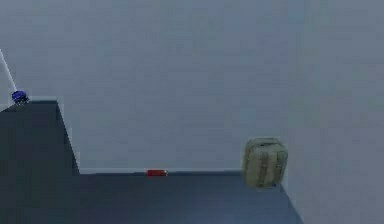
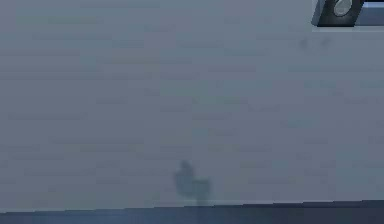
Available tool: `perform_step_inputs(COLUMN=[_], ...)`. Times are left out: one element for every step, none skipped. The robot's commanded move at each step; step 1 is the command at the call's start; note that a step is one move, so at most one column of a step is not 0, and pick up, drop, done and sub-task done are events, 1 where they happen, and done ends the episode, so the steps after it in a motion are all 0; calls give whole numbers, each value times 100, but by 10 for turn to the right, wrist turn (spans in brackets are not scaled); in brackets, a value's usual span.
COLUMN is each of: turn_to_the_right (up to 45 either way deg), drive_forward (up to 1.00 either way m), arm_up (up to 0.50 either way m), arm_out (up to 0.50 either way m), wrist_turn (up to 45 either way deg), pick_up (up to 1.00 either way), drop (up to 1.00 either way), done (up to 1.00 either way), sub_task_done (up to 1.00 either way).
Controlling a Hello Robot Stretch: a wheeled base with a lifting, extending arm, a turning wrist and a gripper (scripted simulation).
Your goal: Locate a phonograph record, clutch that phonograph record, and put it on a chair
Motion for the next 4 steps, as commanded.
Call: perform_step_inputs(turn_to_the_right=[-30, 0, -390, 0], drive_forward=[0, 20, 0, 20], arm_up=[0, 0, 0, 0], arm_out=[0, 0, 0, 0], wrist_turn=[0, 0, 0, 0], pick_up=[0, 0, 0, 0], drop=[0, 0, 0, 0], done=[0, 0, 0, 0], sub_task_done=[0, 0, 0, 0])
